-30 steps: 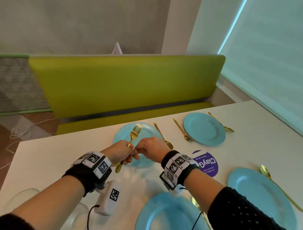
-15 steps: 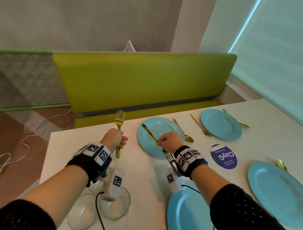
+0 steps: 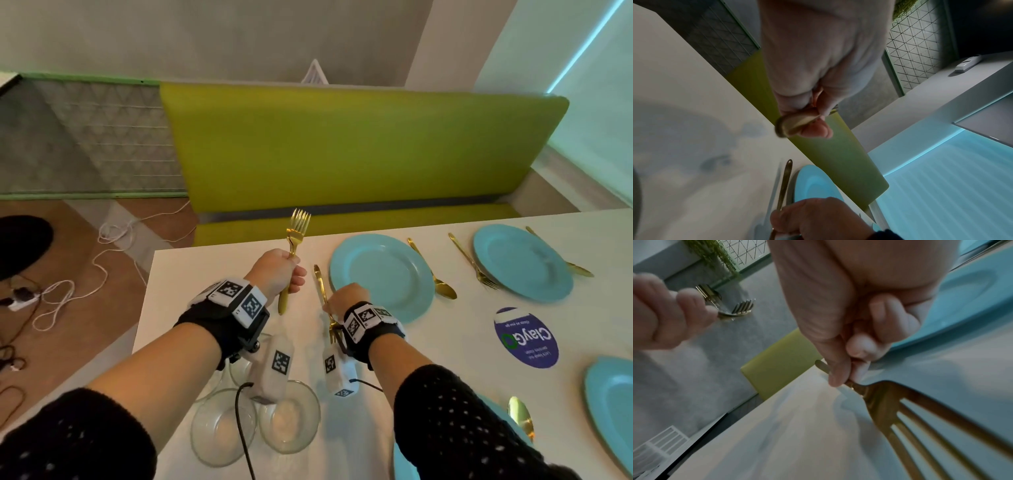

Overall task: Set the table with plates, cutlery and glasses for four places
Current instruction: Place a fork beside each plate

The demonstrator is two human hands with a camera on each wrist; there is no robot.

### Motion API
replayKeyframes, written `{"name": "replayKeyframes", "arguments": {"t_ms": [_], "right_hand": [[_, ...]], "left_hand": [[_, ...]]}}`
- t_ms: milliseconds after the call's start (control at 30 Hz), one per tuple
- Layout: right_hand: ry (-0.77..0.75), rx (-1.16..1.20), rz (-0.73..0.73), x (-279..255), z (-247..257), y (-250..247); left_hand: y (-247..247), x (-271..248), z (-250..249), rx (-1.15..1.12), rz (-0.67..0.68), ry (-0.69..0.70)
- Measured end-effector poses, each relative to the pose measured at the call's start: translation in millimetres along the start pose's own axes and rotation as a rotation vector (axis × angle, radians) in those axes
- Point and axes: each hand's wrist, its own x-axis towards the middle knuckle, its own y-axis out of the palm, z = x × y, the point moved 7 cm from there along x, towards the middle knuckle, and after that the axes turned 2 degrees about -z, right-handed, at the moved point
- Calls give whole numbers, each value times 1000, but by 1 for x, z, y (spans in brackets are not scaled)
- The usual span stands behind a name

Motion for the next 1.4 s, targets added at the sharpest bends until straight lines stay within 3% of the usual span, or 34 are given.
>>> {"name": "replayKeyframes", "arguments": {"t_ms": [100,233,500,1000,1400], "right_hand": [[-4,-34,-28,5,5,1],[23,152,-77,8,3,-3],[131,214,-198,19,-3,-15],[222,450,-207,24,-9,-16],[255,480,-207,24,-11,-16]], "left_hand": [[-2,4,0,-18,-3,3],[-2,9,-1,-24,-12,-5],[2,18,3,-3,-15,-19],[3,21,11,20,-9,-51],[2,18,13,57,-24,-47]]}}
